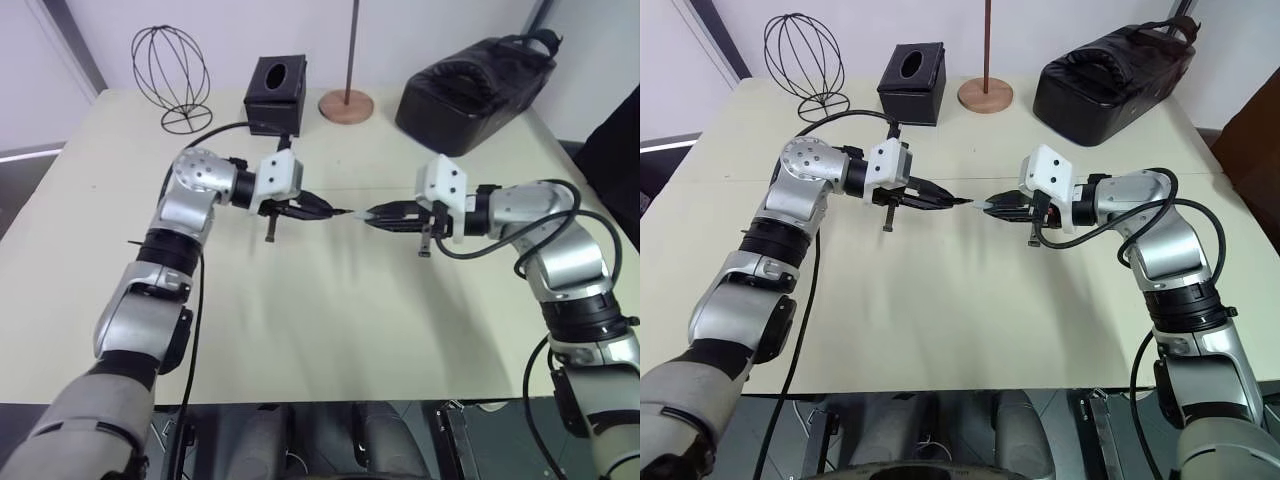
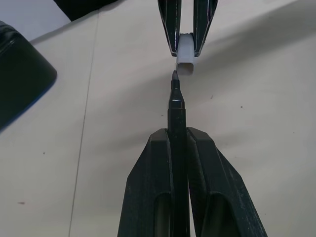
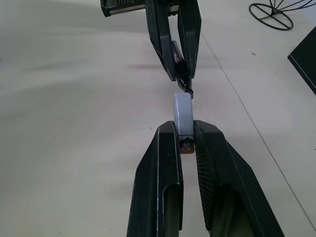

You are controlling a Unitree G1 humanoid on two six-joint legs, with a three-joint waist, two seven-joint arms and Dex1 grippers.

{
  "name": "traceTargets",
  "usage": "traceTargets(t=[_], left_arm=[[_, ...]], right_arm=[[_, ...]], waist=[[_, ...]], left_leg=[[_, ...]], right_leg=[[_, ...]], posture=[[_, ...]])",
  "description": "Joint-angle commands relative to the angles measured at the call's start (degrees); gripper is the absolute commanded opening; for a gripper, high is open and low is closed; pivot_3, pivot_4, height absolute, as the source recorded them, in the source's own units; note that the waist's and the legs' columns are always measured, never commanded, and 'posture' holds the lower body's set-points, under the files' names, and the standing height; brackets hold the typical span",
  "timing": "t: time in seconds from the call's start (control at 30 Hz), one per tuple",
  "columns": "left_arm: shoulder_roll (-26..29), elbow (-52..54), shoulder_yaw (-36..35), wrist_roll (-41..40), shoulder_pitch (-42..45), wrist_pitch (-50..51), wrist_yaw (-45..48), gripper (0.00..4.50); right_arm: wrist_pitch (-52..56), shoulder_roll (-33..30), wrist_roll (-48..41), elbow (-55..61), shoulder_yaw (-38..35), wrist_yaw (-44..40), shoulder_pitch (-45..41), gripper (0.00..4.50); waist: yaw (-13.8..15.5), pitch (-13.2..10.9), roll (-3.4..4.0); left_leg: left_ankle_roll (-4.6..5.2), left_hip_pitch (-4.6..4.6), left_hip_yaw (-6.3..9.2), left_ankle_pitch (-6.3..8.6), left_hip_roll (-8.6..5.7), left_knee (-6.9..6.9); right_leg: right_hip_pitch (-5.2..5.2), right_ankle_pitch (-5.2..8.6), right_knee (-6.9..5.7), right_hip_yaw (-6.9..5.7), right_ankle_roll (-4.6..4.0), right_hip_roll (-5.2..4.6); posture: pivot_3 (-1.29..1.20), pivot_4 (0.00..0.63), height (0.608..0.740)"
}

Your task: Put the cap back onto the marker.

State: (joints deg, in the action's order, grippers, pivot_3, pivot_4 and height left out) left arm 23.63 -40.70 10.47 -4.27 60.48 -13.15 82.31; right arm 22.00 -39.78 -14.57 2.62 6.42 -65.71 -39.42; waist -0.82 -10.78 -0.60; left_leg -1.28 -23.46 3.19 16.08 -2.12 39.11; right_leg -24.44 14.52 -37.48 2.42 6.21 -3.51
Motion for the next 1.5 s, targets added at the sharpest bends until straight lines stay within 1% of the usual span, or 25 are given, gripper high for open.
traceTargets(t=[0.03,0.23,0.47,0.6,0.8,0.97,1.2,1.5], left_arm=[[0.4,2.0,-0.2,-0.7,0.2,-0.3,0.4,0.00],[0.3,2.0,-0.2,-0.7,0.1,-0.2,0.3,0.00],[-1.2,1.7,0.9,0.1,0.5,-0.6,-0.2,0.00],[-1.4,1.7,3.2,3.4,1.4,-2.8,-1.0,0.00],[-1.4,4.0,5.9,6.5,1.8,-3.2,-1.5,0.00],[-3.0,7.1,6.1,5.7,1.6,-0.9,-1.8,0.00],[-2.8,9.5,5.4,3.9,0.6,2.2,-0.9,0.00],[-2.3,5.9,3.8,4.6,3.0,0.3,-2.9,0.00]], right_arm=[[-1.1,0.3,-0.5,1.1,-0.6,0.4,-0.4,0.12],[-1.3,0.3,-0.5,0.6,-0.6,0.5,-0.7,0.12],[-1.3,0.9,-0.5,0.9,0.1,0.1,-0.9,0.12],[-1.4,2.0,0.1,0.5,1.2,0.4,-1.3,0.12],[-1.7,2.6,3.5,-1.5,3.9,0.5,-2.4,0.12],[-1.3,4.5,4.6,-2.7,4.8,1.3,-3.9,0.12],[-1.7,5.0,5.8,-4.0,4.2,1.6,-3.8,0.12],[-1.2,4.4,5.6,-2.3,3.9,1.1,-1.5,0.12]], waist=[[0.0,0.0,0.00],[0.0,0.0,0.00],[0.0,0.0,0.00],[0.0,0.0,0.00],[0.0,0.0,0.00],[0.0,0.0,0.00],[0.0,0.0,0.00],[0.0,0.0,0.00]], left_leg=[[0.00,0.00,0.00,0.00,0.00,0.00],[0.00,0.00,0.00,0.00,0.00,0.00],[0.00,0.00,0.00,0.00,0.00,0.00],[0.00,0.00,0.00,0.00,-0.01,0.00],[0.00,0.00,0.00,0.00,-0.02,-0.01],[0.00,-0.01,0.00,0.00,-0.02,-0.01],[0.00,-0.01,0.01,0.00,-0.02,-0.01],[0.00,-0.01,0.02,0.00,-0.01,-0.01]], right_leg=[[0.00,0.00,0.00,0.00,0.00,0.00],[0.00,0.00,0.00,0.00,0.00,0.00],[0.00,0.00,0.00,0.00,0.00,0.00],[0.00,0.00,0.00,0.00,0.00,0.00],[0.00,0.00,0.00,0.00,0.00,0.01],[0.00,0.00,0.00,0.00,0.00,0.01],[0.00,0.00,0.00,0.00,0.00,0.01],[0.00,0.00,0.01,-0.01,0.00,0.01]], posture=[[0.00,0.150,0.740],[0.00,0.150,0.740],[0.00,0.150,0.740],[0.00,0.150,0.740],[0.00,0.150,0.740],[0.00,0.150,0.740],[0.00,0.150,0.740],[0.00,0.150,0.740]])
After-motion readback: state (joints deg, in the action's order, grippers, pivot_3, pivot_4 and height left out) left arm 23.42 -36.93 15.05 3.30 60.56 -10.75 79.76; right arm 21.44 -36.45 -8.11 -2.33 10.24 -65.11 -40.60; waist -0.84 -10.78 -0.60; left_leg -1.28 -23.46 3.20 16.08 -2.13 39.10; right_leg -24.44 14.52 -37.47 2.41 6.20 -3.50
